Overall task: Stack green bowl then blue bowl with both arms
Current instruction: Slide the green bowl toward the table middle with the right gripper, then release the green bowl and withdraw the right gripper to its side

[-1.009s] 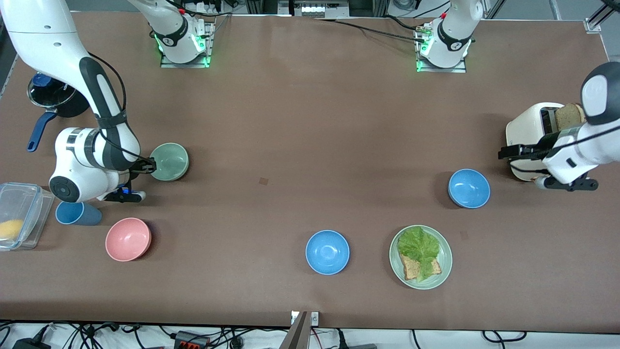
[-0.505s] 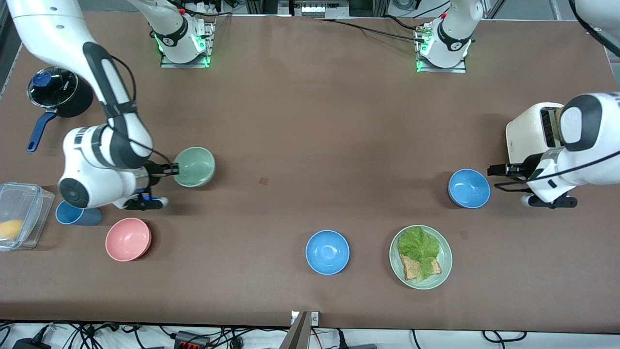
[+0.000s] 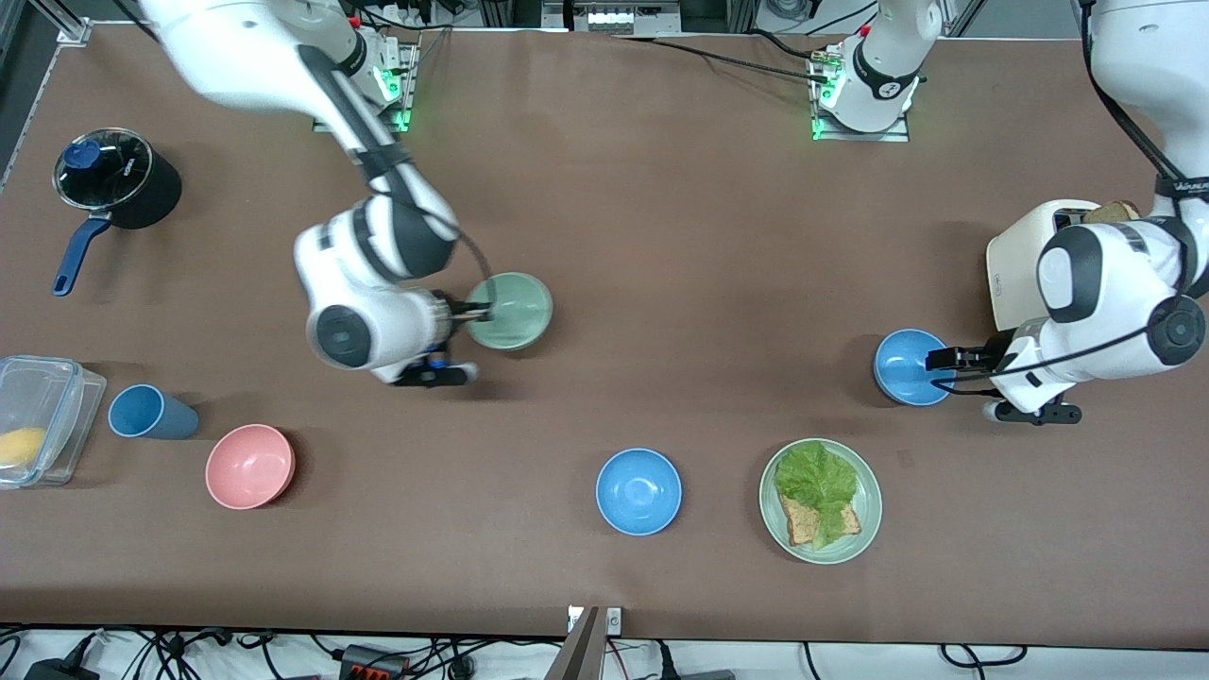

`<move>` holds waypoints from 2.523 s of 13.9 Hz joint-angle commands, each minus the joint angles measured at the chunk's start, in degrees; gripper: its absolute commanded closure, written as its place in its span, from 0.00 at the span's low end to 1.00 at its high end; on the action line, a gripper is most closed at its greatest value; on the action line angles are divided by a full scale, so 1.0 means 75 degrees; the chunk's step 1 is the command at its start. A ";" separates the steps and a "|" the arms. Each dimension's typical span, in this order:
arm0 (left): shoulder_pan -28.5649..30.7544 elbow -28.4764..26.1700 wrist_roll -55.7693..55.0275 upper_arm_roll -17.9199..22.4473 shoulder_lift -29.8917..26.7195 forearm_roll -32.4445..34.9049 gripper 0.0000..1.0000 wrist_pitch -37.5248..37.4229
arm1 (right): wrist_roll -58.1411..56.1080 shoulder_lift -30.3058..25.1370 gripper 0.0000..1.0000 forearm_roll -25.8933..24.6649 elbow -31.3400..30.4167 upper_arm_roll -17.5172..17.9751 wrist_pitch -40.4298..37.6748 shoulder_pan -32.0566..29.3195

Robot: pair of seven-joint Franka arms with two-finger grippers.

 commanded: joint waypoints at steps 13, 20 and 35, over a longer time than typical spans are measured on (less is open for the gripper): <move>0.0264 -0.0096 0.0598 -0.0002 0.0656 -0.0045 0.53 0.0895 | 0.1098 0.0785 1.00 0.0151 0.0169 -0.0084 0.0537 0.1273; 0.0275 -0.0096 0.0609 -0.0002 0.0679 -0.0045 0.80 0.0883 | 0.1847 0.0715 0.00 -0.0541 0.0495 -0.0060 0.0443 0.1494; 0.0182 0.1015 0.0504 -0.0060 0.0457 -0.0395 0.99 -0.1083 | 0.1789 -0.1205 0.00 -0.2346 0.2290 -0.0096 -0.1514 -0.0495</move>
